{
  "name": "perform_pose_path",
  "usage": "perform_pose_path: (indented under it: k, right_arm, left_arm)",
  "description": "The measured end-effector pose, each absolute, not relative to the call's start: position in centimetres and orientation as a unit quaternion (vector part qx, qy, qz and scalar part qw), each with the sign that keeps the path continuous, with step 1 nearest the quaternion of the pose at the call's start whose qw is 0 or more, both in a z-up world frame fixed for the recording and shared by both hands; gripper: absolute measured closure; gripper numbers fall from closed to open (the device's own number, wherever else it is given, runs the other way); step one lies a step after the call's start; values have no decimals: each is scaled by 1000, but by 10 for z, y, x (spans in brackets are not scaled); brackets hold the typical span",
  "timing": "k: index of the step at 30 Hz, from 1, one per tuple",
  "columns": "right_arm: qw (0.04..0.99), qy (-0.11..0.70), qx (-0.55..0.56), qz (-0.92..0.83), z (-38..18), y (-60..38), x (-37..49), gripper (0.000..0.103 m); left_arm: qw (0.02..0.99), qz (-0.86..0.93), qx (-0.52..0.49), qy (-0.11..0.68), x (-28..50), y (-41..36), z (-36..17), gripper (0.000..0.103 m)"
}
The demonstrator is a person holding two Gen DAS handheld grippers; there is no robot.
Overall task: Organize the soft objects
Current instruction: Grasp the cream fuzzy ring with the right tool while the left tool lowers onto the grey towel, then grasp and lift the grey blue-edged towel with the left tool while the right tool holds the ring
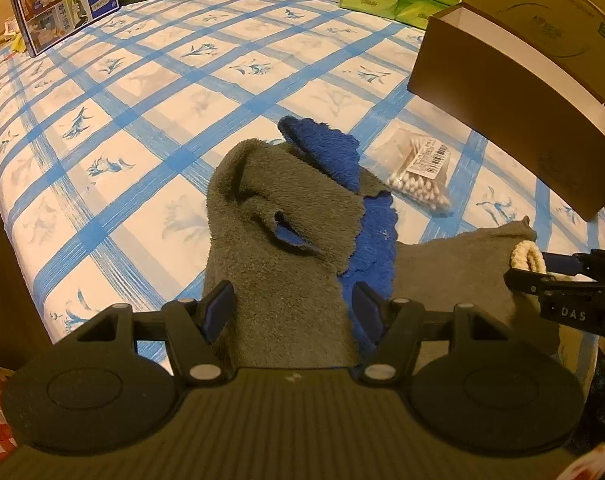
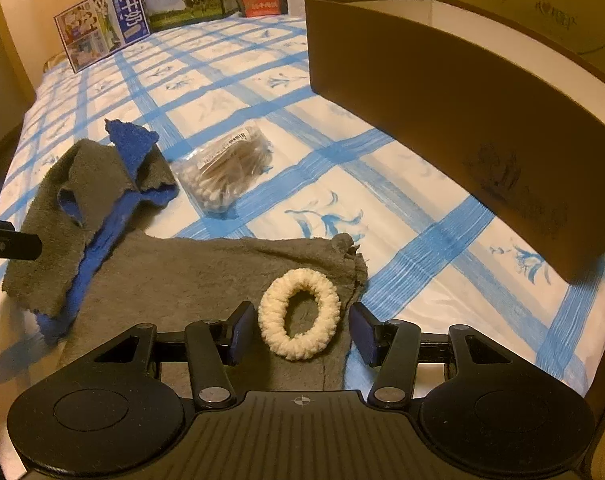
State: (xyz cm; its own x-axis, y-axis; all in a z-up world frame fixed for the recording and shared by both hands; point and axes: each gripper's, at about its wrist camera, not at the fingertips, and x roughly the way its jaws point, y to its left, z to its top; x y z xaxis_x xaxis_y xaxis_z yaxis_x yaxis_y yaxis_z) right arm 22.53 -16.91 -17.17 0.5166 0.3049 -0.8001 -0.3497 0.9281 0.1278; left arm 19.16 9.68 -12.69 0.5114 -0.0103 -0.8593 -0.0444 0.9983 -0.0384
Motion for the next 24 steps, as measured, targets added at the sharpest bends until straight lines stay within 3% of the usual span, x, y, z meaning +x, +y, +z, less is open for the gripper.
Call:
perform_pose_path:
  k: [4,15,16,18,20,24]
  right_arm:
    - [876,444,-45,179,-171,-171,223,81]
    - [883,440,-32,164,-160,-183,229,84]
    - [882,441,-29,164,-160,-184,230,84]
    - [881,444,-20,162,-160,-187,231,84]
    - [880,446,-14,161,-160,-189,232,84]
    - [882,444,-10,159,-157,-191,233,84]
  left_arm:
    - [867,14,-29,497,196,101,-132,40]
    - [867,30,-18,497,212,113,-148,39]
    - [867,31,-19,497,213,114,-150,43]
    - [862,27,-26,506,214,116,-156,61]
    - [859,18,-31,510,212,117,-157,91]
    - [871,5,-37,491,211,117,-139,97]
